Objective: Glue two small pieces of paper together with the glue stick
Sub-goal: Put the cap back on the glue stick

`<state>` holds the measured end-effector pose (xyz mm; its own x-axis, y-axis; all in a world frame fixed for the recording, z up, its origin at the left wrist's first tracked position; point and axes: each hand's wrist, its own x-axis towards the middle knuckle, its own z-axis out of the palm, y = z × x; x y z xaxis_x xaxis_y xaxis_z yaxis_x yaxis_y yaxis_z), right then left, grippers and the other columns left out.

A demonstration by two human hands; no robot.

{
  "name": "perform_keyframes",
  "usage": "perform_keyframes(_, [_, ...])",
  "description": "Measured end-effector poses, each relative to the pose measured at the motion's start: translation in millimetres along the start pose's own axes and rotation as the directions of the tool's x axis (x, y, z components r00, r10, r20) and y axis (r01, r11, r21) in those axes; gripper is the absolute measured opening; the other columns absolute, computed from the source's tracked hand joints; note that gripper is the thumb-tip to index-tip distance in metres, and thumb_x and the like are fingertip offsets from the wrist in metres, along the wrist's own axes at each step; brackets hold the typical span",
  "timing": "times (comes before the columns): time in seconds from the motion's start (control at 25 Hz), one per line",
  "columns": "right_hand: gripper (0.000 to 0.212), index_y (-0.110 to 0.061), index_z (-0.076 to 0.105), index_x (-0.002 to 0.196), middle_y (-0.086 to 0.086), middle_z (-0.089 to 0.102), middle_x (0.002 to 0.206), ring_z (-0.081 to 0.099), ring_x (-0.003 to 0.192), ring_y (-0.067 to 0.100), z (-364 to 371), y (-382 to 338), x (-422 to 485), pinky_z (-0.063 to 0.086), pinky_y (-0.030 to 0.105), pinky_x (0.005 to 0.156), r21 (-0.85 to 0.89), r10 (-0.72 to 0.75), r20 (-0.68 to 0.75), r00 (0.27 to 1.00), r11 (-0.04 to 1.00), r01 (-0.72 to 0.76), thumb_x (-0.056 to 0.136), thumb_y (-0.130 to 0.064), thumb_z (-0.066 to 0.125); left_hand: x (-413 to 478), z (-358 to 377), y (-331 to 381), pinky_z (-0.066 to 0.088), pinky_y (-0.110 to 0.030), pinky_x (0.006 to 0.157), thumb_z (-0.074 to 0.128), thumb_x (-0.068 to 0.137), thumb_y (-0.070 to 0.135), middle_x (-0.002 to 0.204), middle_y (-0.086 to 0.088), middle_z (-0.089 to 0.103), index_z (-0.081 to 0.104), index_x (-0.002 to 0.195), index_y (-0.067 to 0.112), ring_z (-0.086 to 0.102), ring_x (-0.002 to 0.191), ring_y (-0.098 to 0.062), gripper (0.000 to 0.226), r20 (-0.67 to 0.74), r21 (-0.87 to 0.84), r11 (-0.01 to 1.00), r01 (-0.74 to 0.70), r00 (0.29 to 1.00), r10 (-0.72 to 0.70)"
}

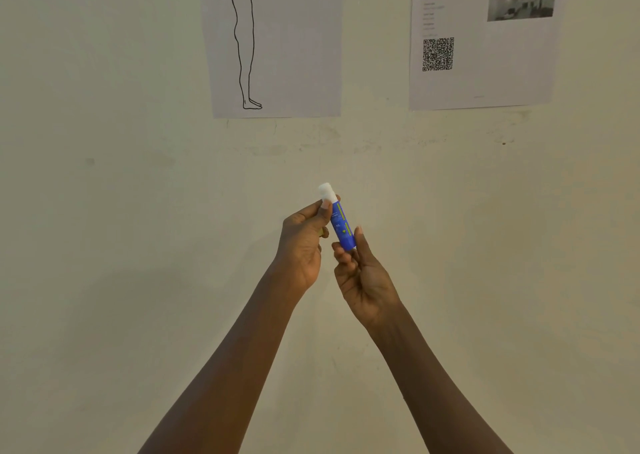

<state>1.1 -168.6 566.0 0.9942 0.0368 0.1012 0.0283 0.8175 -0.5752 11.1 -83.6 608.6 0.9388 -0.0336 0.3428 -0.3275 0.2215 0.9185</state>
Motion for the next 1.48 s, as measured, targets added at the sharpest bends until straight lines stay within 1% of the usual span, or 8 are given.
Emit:
perform_keyframes(0.24, [0.010,-0.001,0.058,0.089,0.014,0.064,0.086,0.069,0.062,0.013,-0.6,4.4,-0.3,0.057,0.019,0.059,0.011,-0.153,0.035,0.988,0.988,0.153,0.080,-0.004,0.057,-0.5,0.1,0.8,0.029,-0.030,0.083,0.046,0.092,0.027,0.084,0.005,0.051,0.060,0.115,0.012,0.032,0.070,-0.014,0.031,-0.022,0.012,1.000,0.000,1.000,0.001])
perform_keyframes(0.48, [0.048,0.003,0.061,0.090,0.007,0.068,0.060,0.062,0.047,0.007,3.1,-1.5,-1.9,0.050,0.014,0.044,-0.027,0.000,0.016,1.000,1.000,0.001,0.083,-0.044,0.051,-0.9,-0.9,2.7,0.033,-0.022,0.071,0.049,0.090,0.025,0.079,0.008,0.052,0.062,0.112,0.014,0.031,0.071,-0.014,0.028,-0.012,-0.018,1.000,-0.002,1.000,0.002])
perform_keyframes(0.56, [0.032,0.000,0.060,0.086,0.007,0.067,0.056,0.060,0.044,0.007,4.5,-0.1,-0.2,0.050,0.013,0.044,-0.009,-0.031,0.004,1.000,0.999,0.031,0.084,-0.032,0.054,-2.1,-0.7,3.4,0.034,-0.024,0.073,0.048,0.091,0.025,0.081,0.007,0.052,0.061,0.113,0.014,0.032,0.073,-0.015,0.028,-0.014,-0.002,1.000,-0.007,1.000,0.007])
perform_keyframes(0.76, [0.011,0.000,0.060,0.088,0.014,0.065,0.086,0.069,0.063,0.013,3.4,5.6,1.0,0.057,0.019,0.060,0.035,-0.164,0.035,0.986,0.986,0.163,0.080,-0.007,0.058,-3.0,0.0,3.5,0.028,-0.033,0.087,0.045,0.092,0.025,0.102,-0.004,0.053,0.059,0.115,0.014,0.035,0.085,-0.020,0.029,-0.040,0.011,1.000,0.009,0.999,-0.008])
perform_keyframes(0.88, [0.027,0.000,0.059,0.093,0.015,0.067,0.084,0.069,0.065,0.014,1.5,4.9,0.7,0.057,0.020,0.057,0.017,-0.111,0.049,0.993,0.994,0.110,0.083,-0.024,0.057,-0.9,-1.3,2.0,0.031,-0.029,0.078,0.047,0.092,0.024,0.088,0.002,0.054,0.060,0.115,0.012,0.035,0.071,-0.014,0.029,-0.042,-0.029,0.999,0.024,0.999,-0.025])
perform_keyframes(1.0, [0.047,0.001,0.060,0.088,0.009,0.069,0.062,0.064,0.050,0.009,1.9,1.0,0.7,0.051,0.015,0.045,-0.024,-0.002,0.018,1.000,1.000,0.002,0.085,-0.044,0.049,-0.4,-2.0,2.4,0.032,-0.025,0.074,0.048,0.091,0.025,0.077,0.008,0.051,0.063,0.108,0.015,0.031,0.068,-0.014,0.024,-0.034,-0.019,1.000,0.019,0.999,-0.019])
perform_keyframes(1.32, [0.010,-0.003,0.060,0.089,0.014,0.065,0.090,0.069,0.063,0.015,1.6,7.3,2.8,0.057,0.020,0.058,0.000,-0.198,-0.001,0.980,0.980,0.198,0.080,-0.002,0.057,1.4,1.1,0.6,0.030,-0.035,0.085,0.045,0.092,0.026,0.082,0.005,0.052,0.060,0.114,0.016,0.036,0.071,-0.014,0.028,-0.084,0.023,1.000,0.012,0.996,-0.010])
perform_keyframes(1.48, [0.007,-0.006,0.060,0.087,0.013,0.065,0.090,0.069,0.064,0.014,0.2,8.3,4.7,0.058,0.020,0.062,-0.006,-0.212,-0.023,0.977,0.977,0.212,0.080,-0.005,0.058,1.5,2.4,-0.2,0.029,-0.035,0.085,0.047,0.091,0.026,0.080,0.007,0.052,0.061,0.110,0.018,0.036,0.070,-0.014,0.025,-0.076,0.002,1.000,0.021,0.997,-0.021])
